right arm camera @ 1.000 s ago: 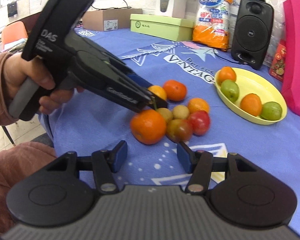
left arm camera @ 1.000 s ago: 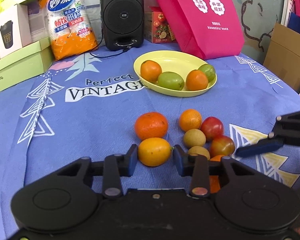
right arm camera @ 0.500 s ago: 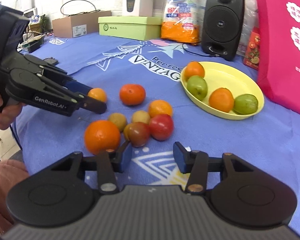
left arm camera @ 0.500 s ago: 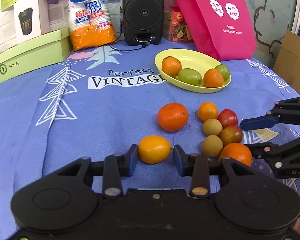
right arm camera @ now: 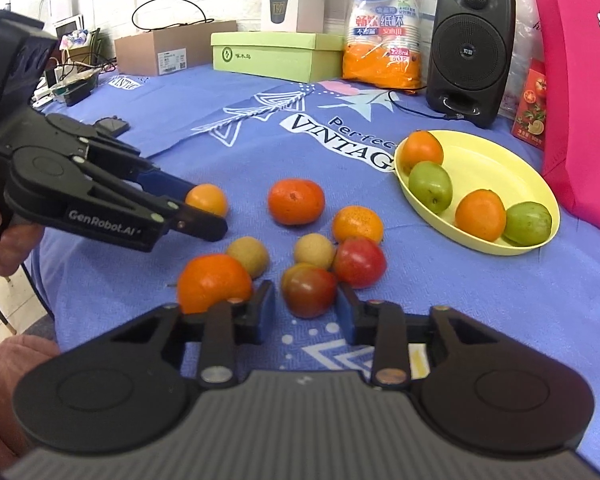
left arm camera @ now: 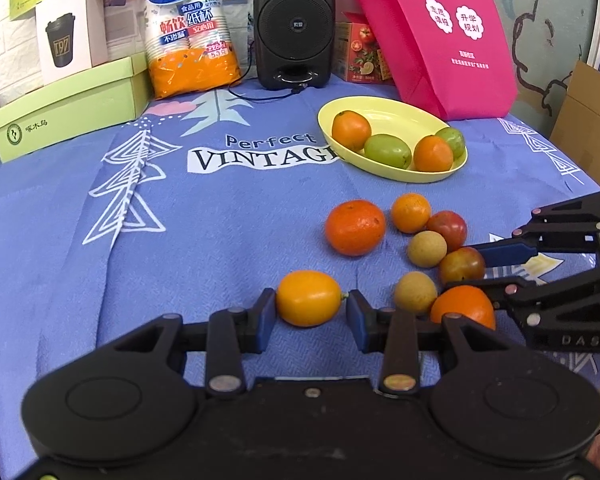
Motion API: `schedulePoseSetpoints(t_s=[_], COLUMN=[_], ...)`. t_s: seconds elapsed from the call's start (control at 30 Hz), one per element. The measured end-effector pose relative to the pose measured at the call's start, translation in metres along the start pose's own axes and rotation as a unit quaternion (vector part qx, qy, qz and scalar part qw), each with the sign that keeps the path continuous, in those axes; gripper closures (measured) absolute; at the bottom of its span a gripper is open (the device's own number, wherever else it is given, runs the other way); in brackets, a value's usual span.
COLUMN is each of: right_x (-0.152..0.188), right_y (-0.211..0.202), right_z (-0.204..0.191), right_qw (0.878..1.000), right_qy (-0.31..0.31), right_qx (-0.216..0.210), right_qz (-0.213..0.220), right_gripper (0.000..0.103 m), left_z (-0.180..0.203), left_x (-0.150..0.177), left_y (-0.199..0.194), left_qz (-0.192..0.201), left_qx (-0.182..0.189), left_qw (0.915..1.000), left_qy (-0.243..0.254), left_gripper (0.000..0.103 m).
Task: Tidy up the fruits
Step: 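Grasp a small yellow-orange fruit with left tool while right tool grasps a dark plum, then lift both fruits, carry over the yellow plate and open both tools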
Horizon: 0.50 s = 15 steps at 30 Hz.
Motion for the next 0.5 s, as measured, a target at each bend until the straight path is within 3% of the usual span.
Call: schedulePoseSetpoints(t_s=[0.5], right_x=[0.014], right_y=[-0.020], right_z=[0.008], right_qw=[1.000], right_qy=[0.016], right_qx=[0.010], right_qz=[0.002], right_gripper=[0.074], left_z=[0.002], left_x=[0.000], left_y=[-0.011], left_qz=[0.010], left_qx=[0.002], left_qw=[0.9999], left_qy=[0.004], left_gripper=[0.065])
Point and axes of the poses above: each gripper's, at about its wrist camera, not at the fingertips, and y roughly the way its jaws point, z to its right, x to its underside, the point moved 3 cm from there along y, roughly the way its jaws point, and after that the axes turned 13 degrees about -y, right-handed, at the moved point
